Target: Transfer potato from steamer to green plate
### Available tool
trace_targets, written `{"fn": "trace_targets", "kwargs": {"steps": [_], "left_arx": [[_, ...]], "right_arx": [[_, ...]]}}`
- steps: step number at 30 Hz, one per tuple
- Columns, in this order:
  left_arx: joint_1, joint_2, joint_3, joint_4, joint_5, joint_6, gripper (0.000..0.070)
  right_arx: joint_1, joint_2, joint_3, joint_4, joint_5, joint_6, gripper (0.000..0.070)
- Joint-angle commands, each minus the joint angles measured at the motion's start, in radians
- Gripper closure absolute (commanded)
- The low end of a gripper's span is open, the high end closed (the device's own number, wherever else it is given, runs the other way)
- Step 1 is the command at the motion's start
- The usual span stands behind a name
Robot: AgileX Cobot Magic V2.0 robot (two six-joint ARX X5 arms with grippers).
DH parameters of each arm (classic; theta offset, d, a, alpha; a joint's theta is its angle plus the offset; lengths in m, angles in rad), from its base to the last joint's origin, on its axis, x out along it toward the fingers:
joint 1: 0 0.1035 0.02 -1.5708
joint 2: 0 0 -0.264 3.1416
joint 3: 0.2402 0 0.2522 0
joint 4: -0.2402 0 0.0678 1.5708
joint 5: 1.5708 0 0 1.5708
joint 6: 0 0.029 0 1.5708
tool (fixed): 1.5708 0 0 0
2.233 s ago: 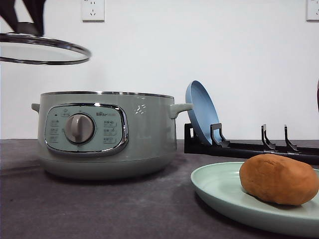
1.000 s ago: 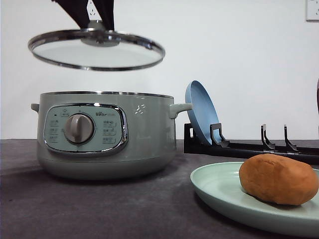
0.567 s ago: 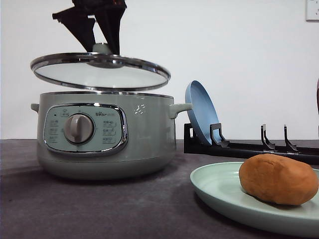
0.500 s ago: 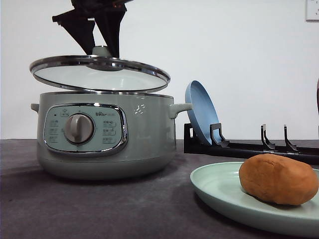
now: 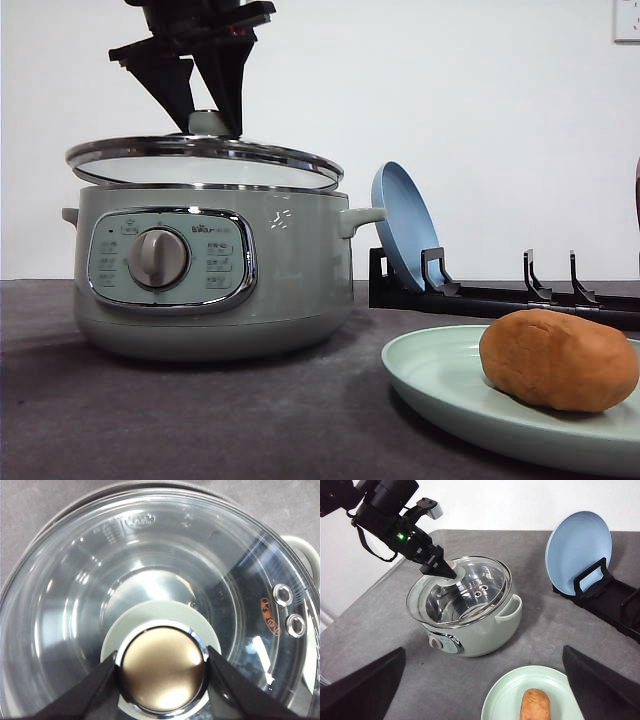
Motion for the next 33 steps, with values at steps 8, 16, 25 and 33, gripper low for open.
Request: {"fn": "trace_targets", "kwargs": {"steps": [8, 16, 25, 33], "left_arx": [[-0.005, 0.049, 0.032, 0.041, 0.002, 0.006, 0.0700], [-0.005, 0.051, 0.032, 0.074, 0.002, 0.041, 0.0700], [-0.004, 0.064, 0.031, 0.065, 0.002, 0.071, 0.0700], [-0.004, 0.068, 0.031, 0.020, 0.002, 0.056, 0.0700]], "right_arx": [[0.005, 0.005, 0.017, 0.013, 0.001, 0.006, 0.0064], [0.005, 0.005, 0.017, 0.018, 0.001, 0.002, 0.0064], [0.005, 0.005, 0.017, 0.028, 0.001, -0.001, 0.0064], [0.005, 0.005, 0.017, 0.028, 0.001, -0.001, 0.0065]]}}
